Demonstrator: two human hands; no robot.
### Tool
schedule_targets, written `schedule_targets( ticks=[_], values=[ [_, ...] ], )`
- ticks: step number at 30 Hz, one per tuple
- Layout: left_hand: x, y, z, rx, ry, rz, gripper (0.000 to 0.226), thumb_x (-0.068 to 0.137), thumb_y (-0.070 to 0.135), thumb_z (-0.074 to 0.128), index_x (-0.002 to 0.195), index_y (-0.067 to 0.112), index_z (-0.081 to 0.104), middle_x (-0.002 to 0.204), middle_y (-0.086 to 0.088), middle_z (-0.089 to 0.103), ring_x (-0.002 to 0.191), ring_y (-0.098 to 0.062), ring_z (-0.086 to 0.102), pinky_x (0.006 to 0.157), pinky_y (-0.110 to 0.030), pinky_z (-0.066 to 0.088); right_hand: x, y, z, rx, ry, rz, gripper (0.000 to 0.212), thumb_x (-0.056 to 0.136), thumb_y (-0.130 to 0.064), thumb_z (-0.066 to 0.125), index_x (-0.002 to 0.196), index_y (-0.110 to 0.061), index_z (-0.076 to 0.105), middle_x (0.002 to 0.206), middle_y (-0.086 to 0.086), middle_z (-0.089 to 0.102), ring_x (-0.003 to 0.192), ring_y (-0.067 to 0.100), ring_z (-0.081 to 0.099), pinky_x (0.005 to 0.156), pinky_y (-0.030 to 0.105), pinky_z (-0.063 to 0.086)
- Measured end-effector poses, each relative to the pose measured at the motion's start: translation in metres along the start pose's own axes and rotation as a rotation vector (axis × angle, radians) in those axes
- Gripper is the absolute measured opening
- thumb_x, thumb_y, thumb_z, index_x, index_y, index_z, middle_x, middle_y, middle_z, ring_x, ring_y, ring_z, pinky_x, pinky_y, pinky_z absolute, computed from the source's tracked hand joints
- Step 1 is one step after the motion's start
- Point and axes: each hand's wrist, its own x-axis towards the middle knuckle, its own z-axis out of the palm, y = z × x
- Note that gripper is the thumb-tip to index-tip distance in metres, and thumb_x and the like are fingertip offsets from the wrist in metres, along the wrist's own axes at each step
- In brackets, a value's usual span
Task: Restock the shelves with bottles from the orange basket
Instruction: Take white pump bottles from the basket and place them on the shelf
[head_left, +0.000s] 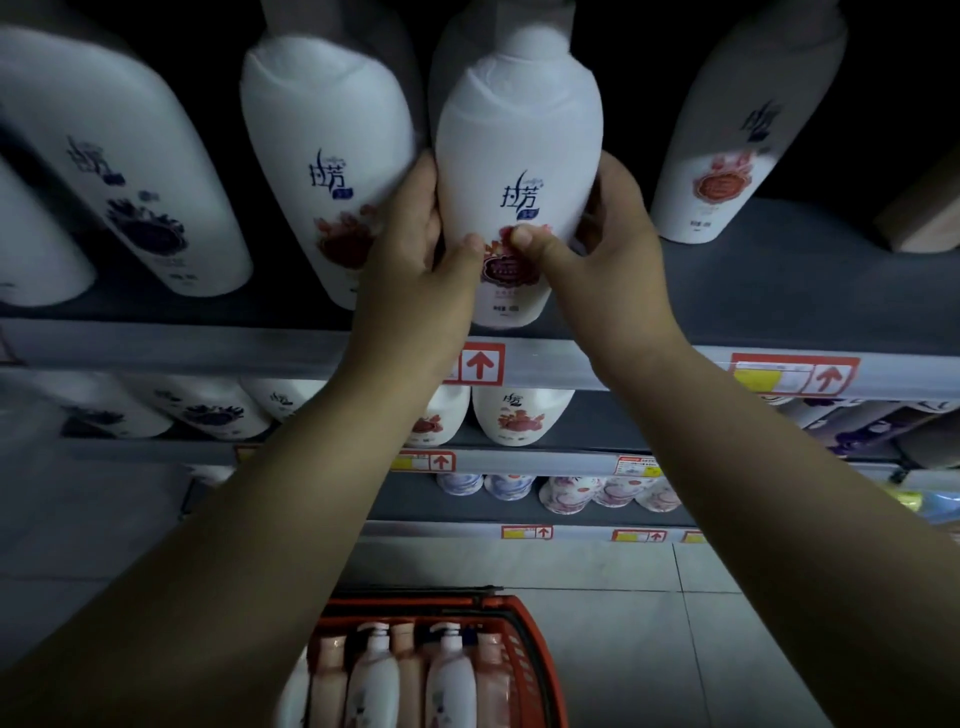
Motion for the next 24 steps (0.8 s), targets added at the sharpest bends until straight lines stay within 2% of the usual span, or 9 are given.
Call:
schedule_targets(
  ticks=[5,9,11,14,18,21,24],
  values=[
    [-0.008,-0.002,-0.006,-0.129,-0.036,-0.058,0.065,0.085,0.006,0.044,0.148,0.01,0.03,0.149,-0.003,0.043,0.134,-0.004,0.042,0.113,-0.03,0.033,-0.009,0.007,0.005,-0.009,0.029,0.024,0.061,0.078,-0.015,0.072,0.132,-0.01,0.044,0.126,0.002,0.059,0.115,0.01,0.057,0.098,0.027,0.048],
    [-0.026,-0.009,-0.014,-0.178,-0.039,-0.141,0.06,0.088,0.014,0.046,0.147,0.018,0.035,0.149,0.006,0.041,0.128,0.005,0.042,0.106,-0.019,0.035,-0.036,0.009,0.009,-0.006,0.069,0.096,0.061,0.083,-0.014,0.071,0.134,-0.006,0.039,0.127,0.002,0.056,0.115,0.006,0.055,0.093,0.013,0.045],
    [-0.041,-0.014,-0.017,-0.196,-0.048,-0.176,0.056,0.089,0.016,0.046,0.145,0.02,0.038,0.147,0.009,0.043,0.126,0.004,0.044,0.109,-0.023,0.033,-0.056,0.006,0.011,0.01,0.103,0.149,0.064,0.085,-0.02,0.07,0.137,-0.009,0.036,0.125,0.002,0.055,0.113,0.006,0.055,0.094,0.015,0.045],
    [-0.065,-0.021,-0.022,-0.229,-0.07,-0.237,0.049,0.095,0.011,0.046,0.143,0.02,0.041,0.146,0.008,0.045,0.128,0.001,0.045,0.112,-0.027,0.032,-0.088,0.004,0.018,0.047,0.097,0.208,0.05,0.087,-0.024,0.067,0.127,-0.022,0.038,0.116,0.002,0.058,0.106,0.006,0.058,0.088,0.012,0.047],
    [-0.101,-0.039,-0.039,-0.196,-0.11,-0.304,0.06,0.081,0.028,0.048,0.141,0.027,0.043,0.133,0.019,0.051,0.127,0.004,0.045,0.111,-0.028,0.032,-0.139,0.016,0.038,0.089,0.108,0.277,0.041,0.089,-0.026,0.065,0.121,-0.028,0.04,0.112,-0.002,0.06,0.104,0.005,0.059,0.089,0.016,0.049],
    [-0.135,-0.06,-0.059,-0.175,-0.132,-0.355,0.061,0.08,0.033,0.049,0.14,0.028,0.043,0.13,0.019,0.051,0.127,0.002,0.046,0.109,-0.027,0.034,-0.184,0.033,0.054,0.12,0.13,0.354,0.041,0.089,-0.027,0.064,0.123,-0.027,0.043,0.111,-0.006,0.059,0.101,0.0,0.058,0.086,0.01,0.047],
    [-0.17,-0.088,-0.078,-0.156,-0.163,-0.414,0.053,0.074,0.04,0.056,0.126,0.038,0.049,0.13,0.02,0.053,0.125,0.003,0.047,0.103,-0.025,0.034,-0.233,0.059,0.069,0.097,0.15,0.436,0.045,0.089,-0.028,0.064,0.13,-0.024,0.044,0.112,-0.008,0.059,0.103,-0.001,0.058,0.088,0.011,0.048]
  ],
)
